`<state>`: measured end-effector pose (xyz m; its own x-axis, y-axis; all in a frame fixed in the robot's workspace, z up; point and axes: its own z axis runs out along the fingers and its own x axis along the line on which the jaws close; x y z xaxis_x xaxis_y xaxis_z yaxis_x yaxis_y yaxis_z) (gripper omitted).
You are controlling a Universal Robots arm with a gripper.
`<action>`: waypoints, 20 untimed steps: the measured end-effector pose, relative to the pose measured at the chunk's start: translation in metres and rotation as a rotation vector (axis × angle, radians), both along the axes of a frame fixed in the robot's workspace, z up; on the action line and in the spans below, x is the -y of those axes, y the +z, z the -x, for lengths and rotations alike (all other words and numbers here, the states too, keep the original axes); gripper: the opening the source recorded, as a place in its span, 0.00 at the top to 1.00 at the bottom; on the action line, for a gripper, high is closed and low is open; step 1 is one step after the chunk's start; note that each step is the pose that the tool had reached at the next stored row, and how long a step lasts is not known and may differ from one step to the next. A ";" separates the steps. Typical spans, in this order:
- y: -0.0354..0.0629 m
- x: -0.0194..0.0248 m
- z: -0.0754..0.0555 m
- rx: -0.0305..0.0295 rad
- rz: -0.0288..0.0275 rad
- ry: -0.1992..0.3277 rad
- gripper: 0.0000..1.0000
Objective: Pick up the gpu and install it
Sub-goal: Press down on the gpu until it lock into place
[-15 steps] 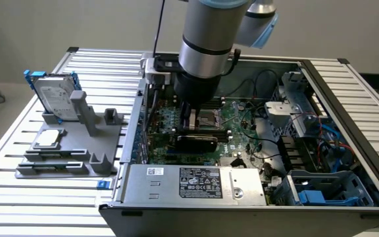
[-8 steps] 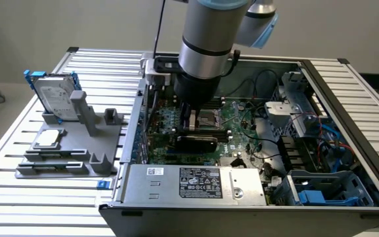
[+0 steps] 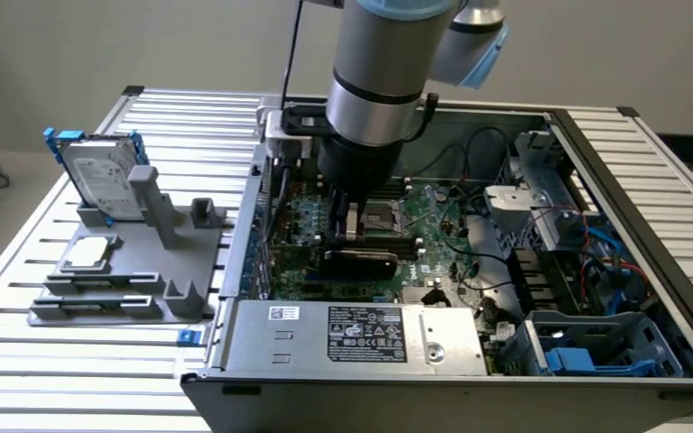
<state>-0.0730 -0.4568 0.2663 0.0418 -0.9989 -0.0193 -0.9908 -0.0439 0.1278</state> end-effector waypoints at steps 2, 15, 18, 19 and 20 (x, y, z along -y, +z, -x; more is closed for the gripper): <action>-0.0008 0.0000 0.000 0.0003 0.0022 0.001 0.89; 0.0220 -0.0001 0.005 -0.0001 0.0041 0.003 0.89; 0.0245 -0.0003 0.009 -0.0074 0.0042 0.003 0.89; 0.0252 -0.0004 0.011 -0.0107 0.0040 0.003 0.89; 0.0260 -0.0005 0.013 -0.0148 0.0041 0.004 0.89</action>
<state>-0.0856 -0.4562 0.2923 0.0452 -0.9989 -0.0159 -0.9887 -0.0470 0.1426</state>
